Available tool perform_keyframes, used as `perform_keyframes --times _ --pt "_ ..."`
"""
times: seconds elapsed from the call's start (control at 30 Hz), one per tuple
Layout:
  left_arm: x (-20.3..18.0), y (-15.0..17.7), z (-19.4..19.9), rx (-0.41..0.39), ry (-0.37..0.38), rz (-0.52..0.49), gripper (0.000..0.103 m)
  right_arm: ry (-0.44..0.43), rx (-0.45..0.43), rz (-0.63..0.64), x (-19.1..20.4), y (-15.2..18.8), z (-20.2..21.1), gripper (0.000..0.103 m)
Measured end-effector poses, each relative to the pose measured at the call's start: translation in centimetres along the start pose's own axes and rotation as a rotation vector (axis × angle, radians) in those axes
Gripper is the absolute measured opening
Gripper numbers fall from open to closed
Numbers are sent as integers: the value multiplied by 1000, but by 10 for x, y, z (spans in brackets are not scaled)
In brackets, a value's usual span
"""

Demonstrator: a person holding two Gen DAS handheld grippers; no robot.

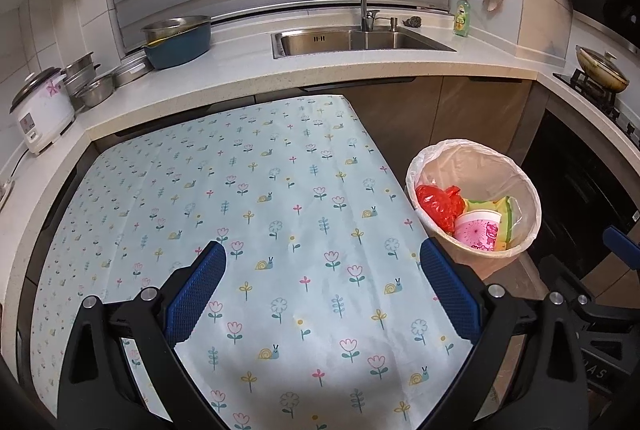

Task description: Collect trash

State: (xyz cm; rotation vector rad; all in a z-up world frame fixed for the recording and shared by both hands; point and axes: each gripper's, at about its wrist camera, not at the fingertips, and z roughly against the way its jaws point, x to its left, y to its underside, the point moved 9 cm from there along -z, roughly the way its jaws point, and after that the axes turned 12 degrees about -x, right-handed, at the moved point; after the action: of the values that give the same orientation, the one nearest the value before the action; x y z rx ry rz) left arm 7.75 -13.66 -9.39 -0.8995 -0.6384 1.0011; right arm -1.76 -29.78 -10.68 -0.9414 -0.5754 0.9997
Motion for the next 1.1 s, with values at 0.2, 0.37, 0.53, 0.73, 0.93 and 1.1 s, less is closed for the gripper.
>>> perform_keyframes --times 0.2,0.37,0.53,0.73,0.93,1.1 --pt "0 0 0 -1 -4 -2 93 0 -1 -2 -1 1 0 96" --pt "0 0 1 1 -5 -3 93 0 0 -1 -1 1 0 96" --pt "-1 0 1 -2 -9 -6 93 1 -1 -3 -3 2 0 96" --pt "-2 1 1 0 -7 -8 93 -1 -1 -2 -3 3 0 96" --pt "-3 3 -2 16 -4 -7 93 -1 0 -5 -3 3 0 96" --pt "-2 6 -4 24 -3 -3 93 -2 -1 -5 -4 3 -1 96"
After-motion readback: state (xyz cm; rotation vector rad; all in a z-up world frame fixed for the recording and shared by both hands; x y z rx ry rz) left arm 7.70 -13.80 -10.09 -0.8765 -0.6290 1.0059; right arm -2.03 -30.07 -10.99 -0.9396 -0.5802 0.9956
